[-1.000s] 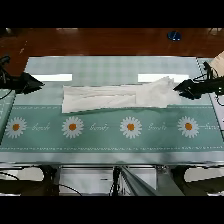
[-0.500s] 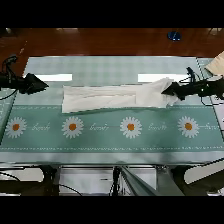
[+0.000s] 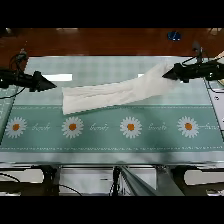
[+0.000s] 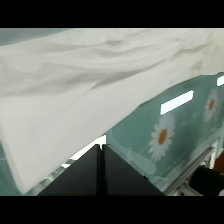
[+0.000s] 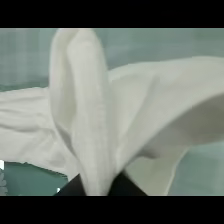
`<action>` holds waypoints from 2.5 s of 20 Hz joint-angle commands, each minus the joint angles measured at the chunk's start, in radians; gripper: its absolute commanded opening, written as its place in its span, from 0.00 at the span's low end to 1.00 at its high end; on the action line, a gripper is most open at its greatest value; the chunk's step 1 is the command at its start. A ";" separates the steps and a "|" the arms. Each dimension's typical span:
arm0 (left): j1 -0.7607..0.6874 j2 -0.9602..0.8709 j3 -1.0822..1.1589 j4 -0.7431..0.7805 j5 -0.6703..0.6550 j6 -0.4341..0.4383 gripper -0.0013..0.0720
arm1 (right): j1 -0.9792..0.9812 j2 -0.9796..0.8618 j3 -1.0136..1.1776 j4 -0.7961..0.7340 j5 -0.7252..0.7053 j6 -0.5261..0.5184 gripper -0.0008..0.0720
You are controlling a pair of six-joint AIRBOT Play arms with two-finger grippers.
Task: Fold the shirts.
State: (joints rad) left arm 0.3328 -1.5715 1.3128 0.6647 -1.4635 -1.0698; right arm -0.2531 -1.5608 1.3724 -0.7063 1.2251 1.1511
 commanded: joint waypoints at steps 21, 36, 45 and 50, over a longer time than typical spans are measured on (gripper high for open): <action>-1.059 -0.182 0.004 -0.203 0.829 -0.370 0.05 | 0.006 0.293 0.013 -0.283 0.298 0.221 0.03; -1.054 -0.172 0.125 -0.200 0.917 -0.246 0.05 | 0.006 0.450 0.013 -0.299 0.301 0.267 0.03; -0.293 0.465 0.125 0.137 0.421 -0.101 0.05 | 0.305 0.381 -0.005 -0.433 0.167 0.393 0.03; 0.119 0.734 0.125 0.142 0.238 -0.090 0.05 | 0.584 0.236 -0.006 -0.430 -0.047 0.536 0.03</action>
State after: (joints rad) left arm 0.2340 -0.9813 1.4372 0.7872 -1.0943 -1.1763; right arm 0.1844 -1.2503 1.3685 -1.1267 1.3102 1.5959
